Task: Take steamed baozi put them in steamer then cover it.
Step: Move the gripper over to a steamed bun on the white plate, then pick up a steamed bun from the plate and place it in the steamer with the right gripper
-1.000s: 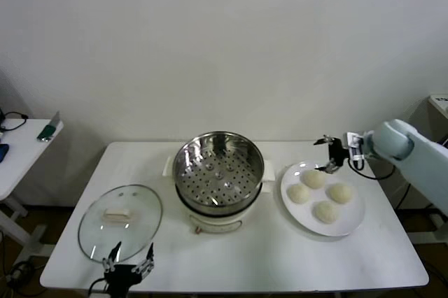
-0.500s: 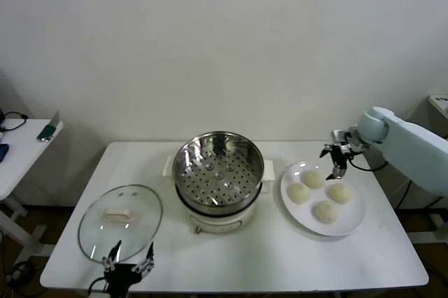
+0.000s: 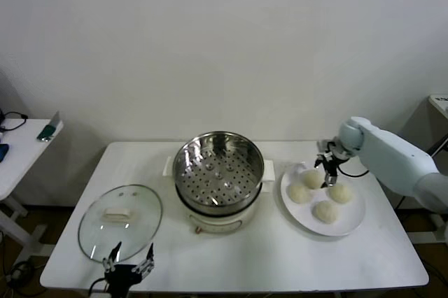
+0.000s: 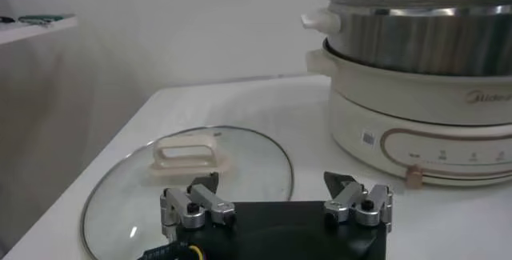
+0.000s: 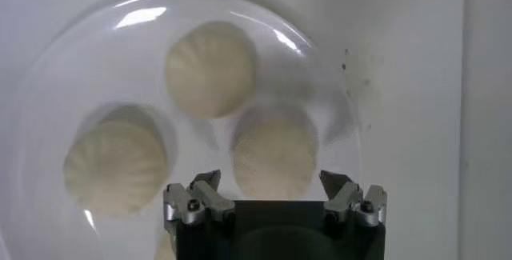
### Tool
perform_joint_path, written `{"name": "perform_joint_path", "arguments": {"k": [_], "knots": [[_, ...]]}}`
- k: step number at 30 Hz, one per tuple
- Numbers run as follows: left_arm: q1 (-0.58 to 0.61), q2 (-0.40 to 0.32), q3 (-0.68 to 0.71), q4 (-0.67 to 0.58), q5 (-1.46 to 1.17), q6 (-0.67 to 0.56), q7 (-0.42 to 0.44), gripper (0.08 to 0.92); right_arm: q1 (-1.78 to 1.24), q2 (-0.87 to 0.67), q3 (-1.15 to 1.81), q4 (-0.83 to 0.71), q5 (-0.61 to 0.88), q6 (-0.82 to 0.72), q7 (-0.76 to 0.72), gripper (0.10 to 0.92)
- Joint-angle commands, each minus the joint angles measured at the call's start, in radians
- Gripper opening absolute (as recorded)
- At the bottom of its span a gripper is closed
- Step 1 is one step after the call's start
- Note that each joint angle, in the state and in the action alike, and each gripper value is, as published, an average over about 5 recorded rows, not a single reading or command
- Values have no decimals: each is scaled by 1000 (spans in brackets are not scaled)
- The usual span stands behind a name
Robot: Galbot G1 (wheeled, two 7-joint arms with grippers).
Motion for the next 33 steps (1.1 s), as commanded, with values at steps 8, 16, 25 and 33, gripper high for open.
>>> {"name": "perform_joint_path", "arguments": {"k": [8,16,25,33], "knots": [[-4,4,2,7,2,-1,-3,823,-16,55,31,-85,-20,19,19,792],[-6,2,3,4,2,0,-5,823,29,43,-26,-53,-5,18,-14,736],[-9,-8,7,1,4,1,-7,823,161,-11,-147,92,74,25,-40,705],[-11,-11,7,-3,6,0,-10,823,539,-53,-433,369,181,117,-77,696]]}}
